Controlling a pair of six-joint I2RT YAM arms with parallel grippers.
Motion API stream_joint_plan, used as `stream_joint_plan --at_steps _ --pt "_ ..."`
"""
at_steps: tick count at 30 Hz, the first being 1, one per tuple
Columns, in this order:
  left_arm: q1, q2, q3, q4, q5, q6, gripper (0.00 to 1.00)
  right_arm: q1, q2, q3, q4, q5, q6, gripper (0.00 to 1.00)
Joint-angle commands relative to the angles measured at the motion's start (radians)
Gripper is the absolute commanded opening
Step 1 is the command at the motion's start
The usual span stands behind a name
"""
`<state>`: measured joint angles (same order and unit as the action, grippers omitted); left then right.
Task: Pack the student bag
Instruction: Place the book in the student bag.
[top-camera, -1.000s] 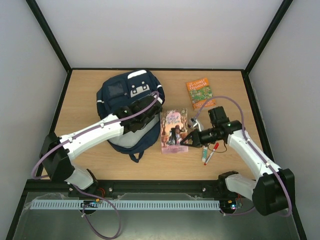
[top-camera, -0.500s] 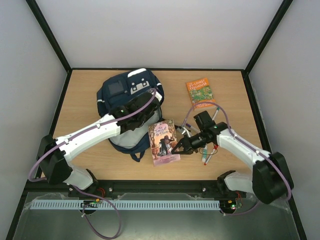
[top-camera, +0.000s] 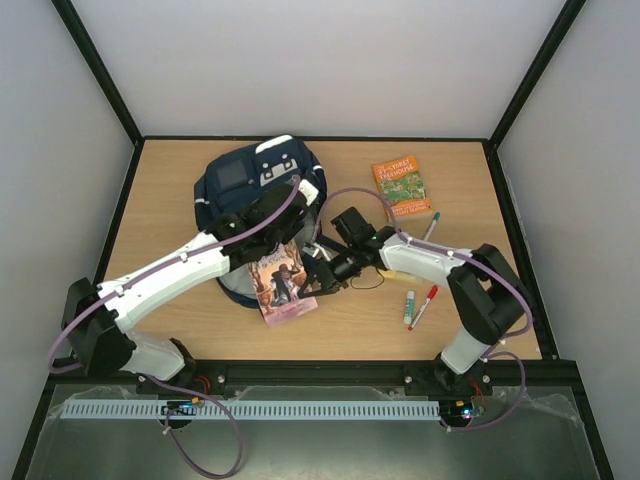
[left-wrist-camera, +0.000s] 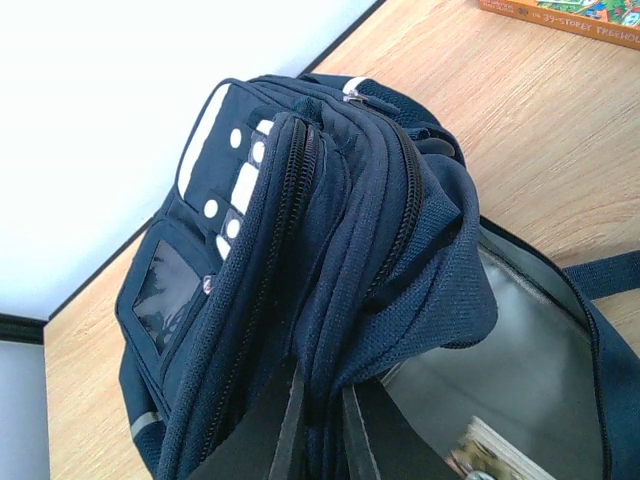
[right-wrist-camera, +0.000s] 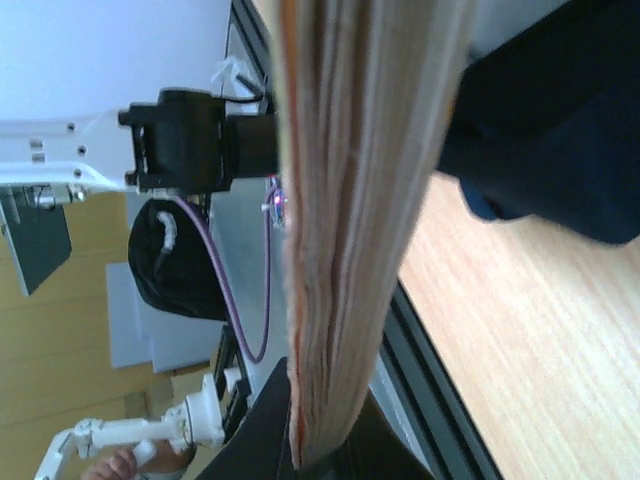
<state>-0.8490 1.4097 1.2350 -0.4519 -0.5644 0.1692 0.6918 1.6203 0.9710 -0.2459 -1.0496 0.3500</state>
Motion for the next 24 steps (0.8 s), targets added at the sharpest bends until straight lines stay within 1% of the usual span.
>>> stream_joint_plan --at_steps 1,5,10,15,19,23,24 --pt "-0.005 -0.079 0.013 0.156 0.017 -0.002 0.03 0.007 0.084 0.022 0.212 0.024 0.144 0.01" --pt "-0.002 -0.102 -0.001 0.164 0.025 -0.002 0.04 0.007 0.159 0.069 0.271 0.046 0.195 0.01" --pt "-0.003 -0.120 -0.021 0.171 0.050 -0.003 0.05 0.007 0.212 0.114 0.335 0.090 0.246 0.01" --pt "-0.003 -0.127 -0.028 0.169 0.068 -0.007 0.06 0.004 0.268 0.167 0.342 0.143 0.276 0.01" --pt "-0.003 -0.136 -0.039 0.173 0.076 -0.008 0.06 0.001 0.300 0.196 0.314 0.208 0.275 0.01" --pt "-0.004 -0.146 -0.051 0.177 0.083 -0.009 0.07 -0.002 0.318 0.222 0.260 0.317 0.247 0.05" --pt "-0.004 -0.147 -0.054 0.177 0.085 -0.010 0.07 -0.002 0.322 0.224 0.251 0.331 0.241 0.10"
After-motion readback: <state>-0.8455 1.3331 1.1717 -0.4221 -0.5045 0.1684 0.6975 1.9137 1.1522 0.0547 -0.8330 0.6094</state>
